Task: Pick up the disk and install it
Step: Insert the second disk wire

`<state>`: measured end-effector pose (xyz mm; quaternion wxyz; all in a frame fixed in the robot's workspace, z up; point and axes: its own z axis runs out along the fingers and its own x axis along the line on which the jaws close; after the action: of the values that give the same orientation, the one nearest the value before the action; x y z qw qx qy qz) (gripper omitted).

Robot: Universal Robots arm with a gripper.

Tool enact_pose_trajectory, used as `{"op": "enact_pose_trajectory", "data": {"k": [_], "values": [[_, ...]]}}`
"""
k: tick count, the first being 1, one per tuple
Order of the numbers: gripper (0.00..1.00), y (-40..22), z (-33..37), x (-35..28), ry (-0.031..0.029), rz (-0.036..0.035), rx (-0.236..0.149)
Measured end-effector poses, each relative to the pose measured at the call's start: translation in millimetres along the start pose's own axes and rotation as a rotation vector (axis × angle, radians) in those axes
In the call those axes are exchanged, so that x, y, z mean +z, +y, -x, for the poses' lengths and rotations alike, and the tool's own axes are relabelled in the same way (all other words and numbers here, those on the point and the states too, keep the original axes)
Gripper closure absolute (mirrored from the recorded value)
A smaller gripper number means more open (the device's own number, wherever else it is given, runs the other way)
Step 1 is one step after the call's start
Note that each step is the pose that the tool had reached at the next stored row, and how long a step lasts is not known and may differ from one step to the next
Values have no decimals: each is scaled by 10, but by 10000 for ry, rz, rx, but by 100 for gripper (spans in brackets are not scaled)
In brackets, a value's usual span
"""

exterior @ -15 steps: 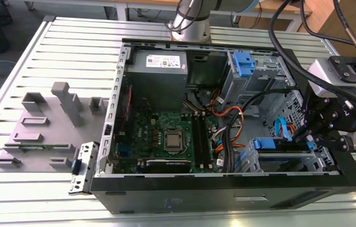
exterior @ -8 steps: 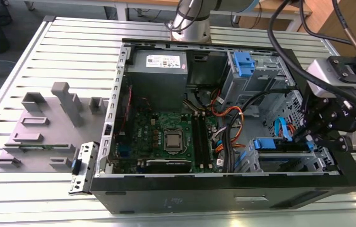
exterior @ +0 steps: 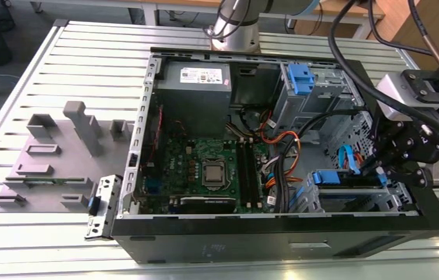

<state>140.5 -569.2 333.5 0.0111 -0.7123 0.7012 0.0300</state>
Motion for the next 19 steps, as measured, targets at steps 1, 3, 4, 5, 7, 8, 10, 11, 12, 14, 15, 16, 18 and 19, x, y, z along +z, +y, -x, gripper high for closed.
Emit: {"op": "enact_pose_trajectory", "data": {"k": [1, 3, 4, 5, 7, 8, 10, 11, 12, 14, 15, 16, 18, 19], "values": [[83, 0, 0, 2, 1, 0, -1], [83, 0, 0, 12, 7, 0, 0], [83, 0, -1, 17, 11, 0, 0], [83, 0, -1, 26, 1, 1, 0], [83, 0, -2, 31, -3, 1, 1], [83, 0, -2, 29, -1, 0, 1], [83, 0, -2, 28, 2, 0, 1], [83, 0, -2, 28, 2, 0, 0], [83, 0, -2, 28, 2, 0, 0], [83, 0, -2, 31, 5, 0, 0], [83, 0, -2, 36, 4, 0, 0], [83, 0, -2, 38, 4, 0, 0], [83, 0, -2, 39, 4, 0, 0], [83, 0, -2, 39, 3, 0, 0]]}}
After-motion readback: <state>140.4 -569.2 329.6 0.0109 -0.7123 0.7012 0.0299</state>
